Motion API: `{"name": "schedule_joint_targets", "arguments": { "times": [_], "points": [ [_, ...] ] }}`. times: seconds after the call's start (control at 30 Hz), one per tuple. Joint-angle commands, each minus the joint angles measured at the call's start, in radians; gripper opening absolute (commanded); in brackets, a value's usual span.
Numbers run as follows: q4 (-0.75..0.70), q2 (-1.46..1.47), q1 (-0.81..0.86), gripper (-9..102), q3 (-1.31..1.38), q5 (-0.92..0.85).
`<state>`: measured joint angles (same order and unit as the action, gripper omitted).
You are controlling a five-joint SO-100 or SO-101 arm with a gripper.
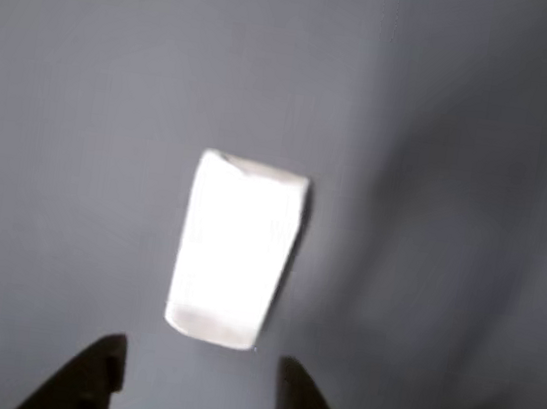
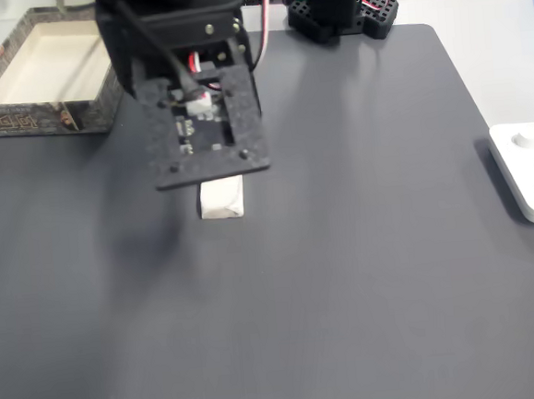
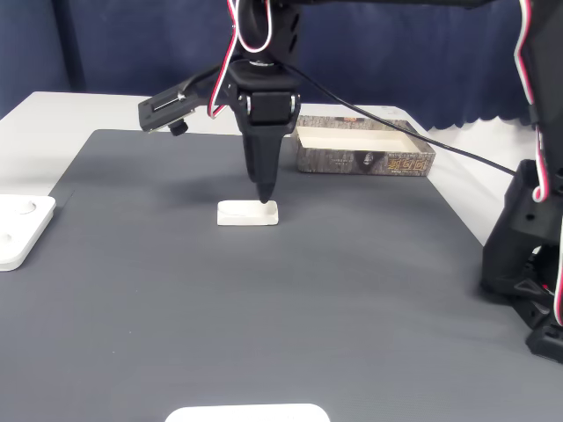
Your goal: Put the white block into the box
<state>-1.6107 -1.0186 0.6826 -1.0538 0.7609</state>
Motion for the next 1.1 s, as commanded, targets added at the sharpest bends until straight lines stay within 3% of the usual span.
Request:
{"name": "schedule_joint_targets", "arguments": {
  "times": [0.0,0.33,1.07],
  "points": [
    [0.011,-0.087,0.021,24,0.040,0.009],
    [0.040,-0.046,0.008,30,0.052,0.009],
    [0.077,0.101,-0.008,29,0.118,-0.002]
  ]
}}
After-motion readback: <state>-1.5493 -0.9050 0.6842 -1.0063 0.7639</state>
